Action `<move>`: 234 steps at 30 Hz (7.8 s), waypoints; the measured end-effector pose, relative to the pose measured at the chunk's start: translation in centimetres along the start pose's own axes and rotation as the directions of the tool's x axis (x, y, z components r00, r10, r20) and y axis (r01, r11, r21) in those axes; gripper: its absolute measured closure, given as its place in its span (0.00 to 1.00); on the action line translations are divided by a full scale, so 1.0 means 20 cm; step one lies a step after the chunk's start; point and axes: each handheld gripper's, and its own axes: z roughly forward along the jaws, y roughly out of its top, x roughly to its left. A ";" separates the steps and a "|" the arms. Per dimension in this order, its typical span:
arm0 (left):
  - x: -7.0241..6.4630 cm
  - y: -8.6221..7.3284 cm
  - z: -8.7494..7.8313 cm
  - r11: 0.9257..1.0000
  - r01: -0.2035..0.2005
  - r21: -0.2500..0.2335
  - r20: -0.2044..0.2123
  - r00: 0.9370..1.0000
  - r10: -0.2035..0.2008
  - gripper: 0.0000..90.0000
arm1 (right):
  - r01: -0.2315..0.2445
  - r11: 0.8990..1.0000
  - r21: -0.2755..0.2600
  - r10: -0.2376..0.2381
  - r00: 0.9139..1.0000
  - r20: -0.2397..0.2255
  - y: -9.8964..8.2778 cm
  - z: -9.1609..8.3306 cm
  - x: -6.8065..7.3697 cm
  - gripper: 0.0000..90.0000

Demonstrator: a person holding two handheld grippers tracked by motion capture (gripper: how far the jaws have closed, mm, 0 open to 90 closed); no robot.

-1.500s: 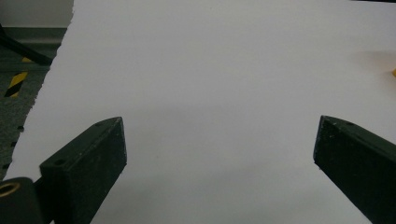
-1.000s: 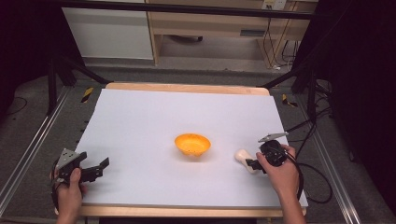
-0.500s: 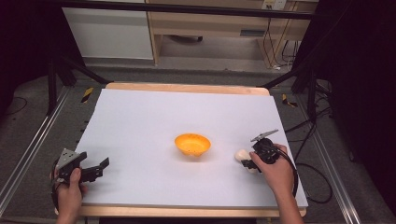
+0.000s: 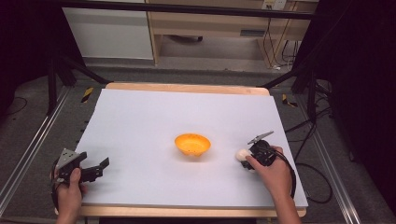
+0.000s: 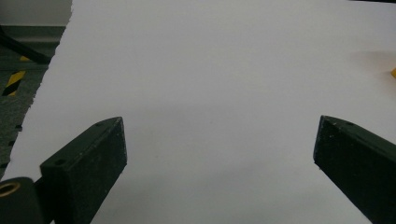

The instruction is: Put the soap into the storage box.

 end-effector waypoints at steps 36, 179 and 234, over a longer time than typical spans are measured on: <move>0.00 0.00 0.00 1.000 -0.004 0.001 -0.007 1.000 0.004 0.02 | 0.251 0.967 0.035 -0.246 0.963 -0.111 0.19 -0.03 0.02 0.55; 0.00 0.00 0.00 1.000 0.000 0.003 -0.002 1.000 0.000 0.02 | 0.619 0.781 -0.082 -0.622 0.761 -0.187 0.81 0.10 0.48 0.38; -0.01 0.00 0.00 1.000 -0.009 -0.003 -0.001 1.000 0.009 0.02 | 0.352 0.923 -0.155 -0.375 0.914 -0.155 0.14 -0.01 0.05 0.01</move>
